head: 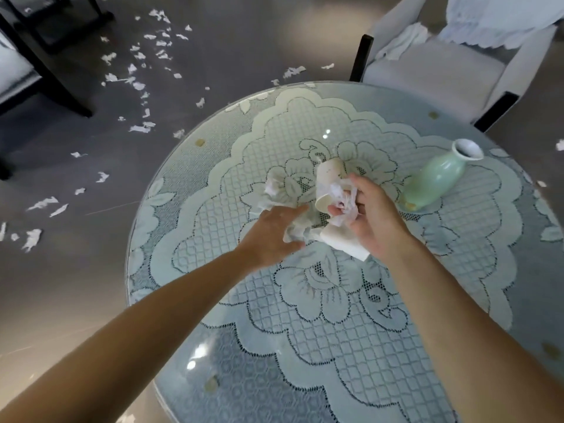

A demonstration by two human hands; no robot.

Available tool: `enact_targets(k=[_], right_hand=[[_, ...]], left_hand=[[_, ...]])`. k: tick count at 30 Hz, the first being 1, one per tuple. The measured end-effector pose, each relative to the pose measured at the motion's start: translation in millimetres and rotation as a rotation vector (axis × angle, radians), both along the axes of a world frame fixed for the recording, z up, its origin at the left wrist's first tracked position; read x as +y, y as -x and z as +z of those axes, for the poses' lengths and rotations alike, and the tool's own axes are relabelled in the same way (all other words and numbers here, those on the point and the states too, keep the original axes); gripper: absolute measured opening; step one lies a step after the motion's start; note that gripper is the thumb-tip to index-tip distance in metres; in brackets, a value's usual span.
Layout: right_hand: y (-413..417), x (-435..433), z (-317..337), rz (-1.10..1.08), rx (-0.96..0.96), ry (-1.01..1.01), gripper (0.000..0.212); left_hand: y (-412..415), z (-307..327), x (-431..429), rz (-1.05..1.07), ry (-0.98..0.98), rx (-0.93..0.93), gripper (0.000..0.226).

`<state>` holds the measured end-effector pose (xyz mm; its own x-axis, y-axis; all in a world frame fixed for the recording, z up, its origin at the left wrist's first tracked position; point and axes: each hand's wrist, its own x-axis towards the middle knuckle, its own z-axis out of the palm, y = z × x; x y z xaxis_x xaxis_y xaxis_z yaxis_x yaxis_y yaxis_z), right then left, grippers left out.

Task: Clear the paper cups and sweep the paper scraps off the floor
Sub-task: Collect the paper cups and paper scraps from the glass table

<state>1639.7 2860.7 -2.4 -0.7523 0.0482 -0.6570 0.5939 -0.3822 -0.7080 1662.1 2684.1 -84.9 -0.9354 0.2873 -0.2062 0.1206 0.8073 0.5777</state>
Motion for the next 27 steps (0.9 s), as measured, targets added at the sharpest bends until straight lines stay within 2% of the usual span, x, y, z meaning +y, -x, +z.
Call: enact_targets(k=[4, 6, 9, 11, 14, 17, 21, 23, 24, 26, 27], right_hand=[[7.2, 6.2, -6.3, -0.061, 0.015, -0.02, 0.017], [10.2, 8.9, -12.0, -0.074, 0.032, -0.003, 0.02], [12.7, 10.0, -18.6, -0.11, 0.043, 0.026, 0.024], [13.4, 10.1, -21.3, -0.134, 0.042, 0.037, 0.021], [13.9, 9.1, -21.0, -0.142, 0.051, 0.064, 0.028], [18.5, 9.6, -17.9, -0.135, 0.074, 0.069, 0.027], [26.9, 15.3, -14.9, -0.144, 0.11, 0.062, 0.021], [27.7, 19.1, -15.7, -0.146, 0.115, 0.065, 0.02], [27.2, 20.7, -17.0, -0.146, 0.114, 0.066, 0.02], [25.5, 22.4, -20.2, -0.143, 0.113, 0.07, 0.021], [24.8, 22.6, -21.5, -0.139, 0.114, 0.071, 0.022]], left_hand=[[12.2, -12.8, 16.6, -0.148, 0.041, 0.145, 0.048], [13.9, -17.1, 21.6, -0.157, -0.058, 0.204, 0.027], [17.7, -15.4, 15.5, -0.002, -0.263, 0.225, 0.011], [25.7, -9.5, 6.1, 0.158, -0.306, 0.282, 0.017], [45.8, 2.5, -9.4, 0.27, -0.249, 0.307, 0.047], [67.4, 6.5, -20.6, 0.235, -0.091, 0.188, 0.062], [76.2, -3.5, -21.0, 0.142, 0.012, 0.074, 0.048], [69.9, -9.2, -13.6, 0.051, 0.055, 0.026, 0.073], [67.0, -11.3, -8.4, 0.009, 0.074, 0.014, 0.077], [63.4, -18.1, -0.7, -0.03, 0.07, 0.04, 0.072], [62.0, -21.5, 2.1, -0.041, 0.024, 0.075, 0.059]])
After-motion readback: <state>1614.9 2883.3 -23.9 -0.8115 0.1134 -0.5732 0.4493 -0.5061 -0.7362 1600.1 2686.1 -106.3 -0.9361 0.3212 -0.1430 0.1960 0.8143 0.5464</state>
